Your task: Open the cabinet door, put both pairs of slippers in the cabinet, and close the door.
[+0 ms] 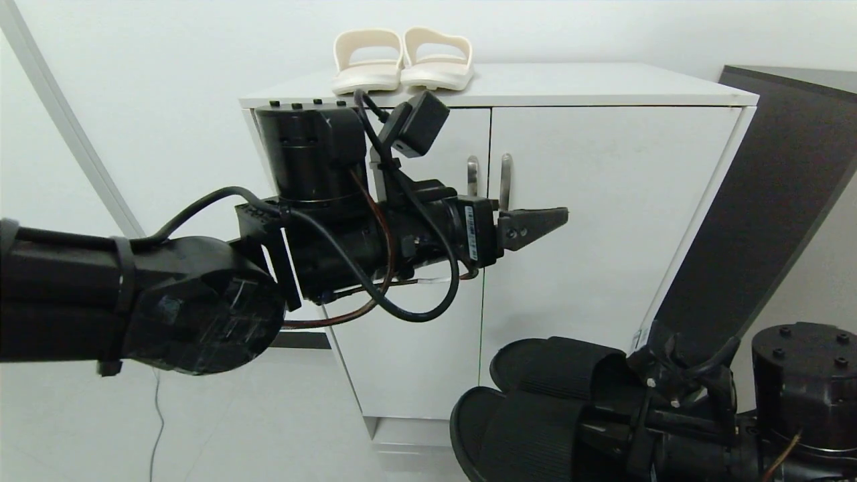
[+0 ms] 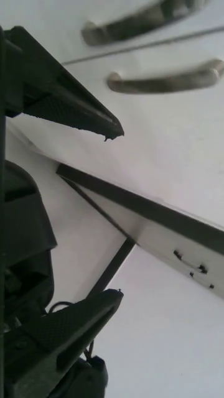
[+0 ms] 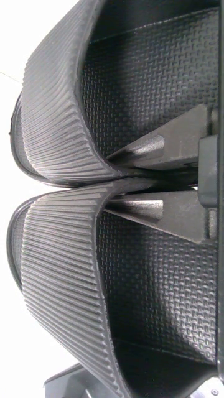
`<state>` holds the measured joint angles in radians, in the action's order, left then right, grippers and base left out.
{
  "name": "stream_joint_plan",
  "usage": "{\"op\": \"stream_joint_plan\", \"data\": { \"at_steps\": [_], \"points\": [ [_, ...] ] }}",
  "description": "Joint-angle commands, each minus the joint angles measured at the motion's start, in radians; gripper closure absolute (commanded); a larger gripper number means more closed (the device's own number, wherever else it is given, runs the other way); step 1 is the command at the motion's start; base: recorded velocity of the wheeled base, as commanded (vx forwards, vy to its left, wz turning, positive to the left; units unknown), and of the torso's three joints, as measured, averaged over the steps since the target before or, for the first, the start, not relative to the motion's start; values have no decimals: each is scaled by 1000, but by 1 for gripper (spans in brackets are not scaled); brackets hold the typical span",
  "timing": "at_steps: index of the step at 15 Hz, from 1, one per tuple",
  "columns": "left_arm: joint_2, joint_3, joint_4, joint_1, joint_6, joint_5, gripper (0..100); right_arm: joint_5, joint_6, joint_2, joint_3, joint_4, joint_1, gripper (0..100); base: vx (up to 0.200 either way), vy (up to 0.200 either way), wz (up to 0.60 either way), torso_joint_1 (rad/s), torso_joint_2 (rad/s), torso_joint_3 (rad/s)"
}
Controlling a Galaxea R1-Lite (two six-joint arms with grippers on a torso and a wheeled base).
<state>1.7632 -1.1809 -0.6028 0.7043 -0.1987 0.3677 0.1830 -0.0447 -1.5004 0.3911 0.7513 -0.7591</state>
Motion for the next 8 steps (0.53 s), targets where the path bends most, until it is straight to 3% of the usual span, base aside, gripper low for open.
{"op": "stream_joint_plan", "data": {
  "at_steps": [1,3,8],
  "points": [
    [32,-60,28,-5,-1,28,0,1,0,-6,-6,0,0,100,0,0,0,0,0,0],
    [58,-126,81,-17,-10,76,0,1,0,-15,-12,2,-2,100,0,0,0,0,0,0],
    [81,-174,89,-66,-53,172,0,1,2,-17,-12,19,0,100,0,0,0,0,0,0]
  ]
}}
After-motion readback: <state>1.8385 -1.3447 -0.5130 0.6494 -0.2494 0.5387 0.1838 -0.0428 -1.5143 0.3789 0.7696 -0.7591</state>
